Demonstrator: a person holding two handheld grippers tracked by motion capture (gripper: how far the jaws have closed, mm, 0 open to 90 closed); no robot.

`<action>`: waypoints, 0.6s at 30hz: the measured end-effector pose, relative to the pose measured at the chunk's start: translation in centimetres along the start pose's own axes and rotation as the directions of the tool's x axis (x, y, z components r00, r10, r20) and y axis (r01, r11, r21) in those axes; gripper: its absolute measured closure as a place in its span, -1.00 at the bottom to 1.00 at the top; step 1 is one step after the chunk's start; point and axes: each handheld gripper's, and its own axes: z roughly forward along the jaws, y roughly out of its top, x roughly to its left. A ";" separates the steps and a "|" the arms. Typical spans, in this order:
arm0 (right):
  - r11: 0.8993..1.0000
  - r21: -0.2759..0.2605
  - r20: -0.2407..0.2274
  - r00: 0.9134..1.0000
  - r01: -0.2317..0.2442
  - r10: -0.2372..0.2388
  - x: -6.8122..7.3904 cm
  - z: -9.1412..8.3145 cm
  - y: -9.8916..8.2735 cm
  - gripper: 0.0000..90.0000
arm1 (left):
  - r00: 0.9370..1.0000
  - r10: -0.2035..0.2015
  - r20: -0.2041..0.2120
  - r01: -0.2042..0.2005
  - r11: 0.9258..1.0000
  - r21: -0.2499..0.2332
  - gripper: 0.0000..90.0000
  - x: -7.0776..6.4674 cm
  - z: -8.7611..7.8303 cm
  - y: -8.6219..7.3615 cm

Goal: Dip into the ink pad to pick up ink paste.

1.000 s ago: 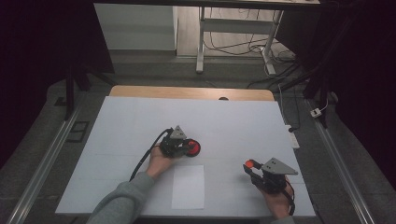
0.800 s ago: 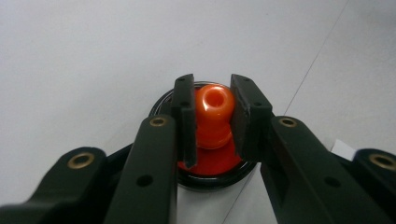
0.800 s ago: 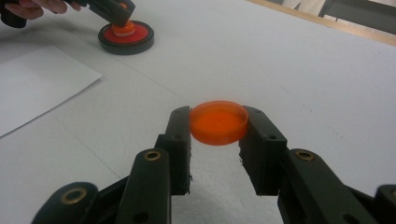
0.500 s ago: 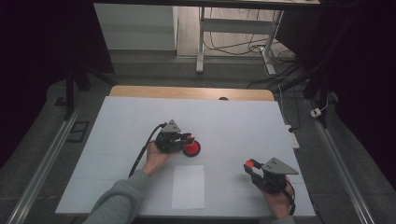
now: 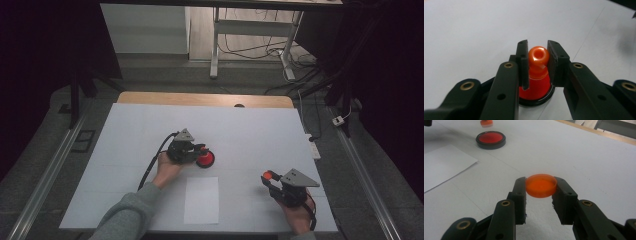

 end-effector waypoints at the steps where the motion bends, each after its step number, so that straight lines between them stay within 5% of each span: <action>1: 1.000 0.001 0.000 1.000 0.000 0.000 0.0 0.0 0.0 0.43 | 1.000 0.001 -0.002 -0.001 1.000 0.009 0.62 0.1 0.2 -0.1; 18: 1.000 0.001 0.006 1.000 -0.001 0.001 -0.2 -0.2 0.0 0.43 | 0.999 0.023 -0.025 -0.022 0.999 0.045 0.62 -0.1 1.4 -0.9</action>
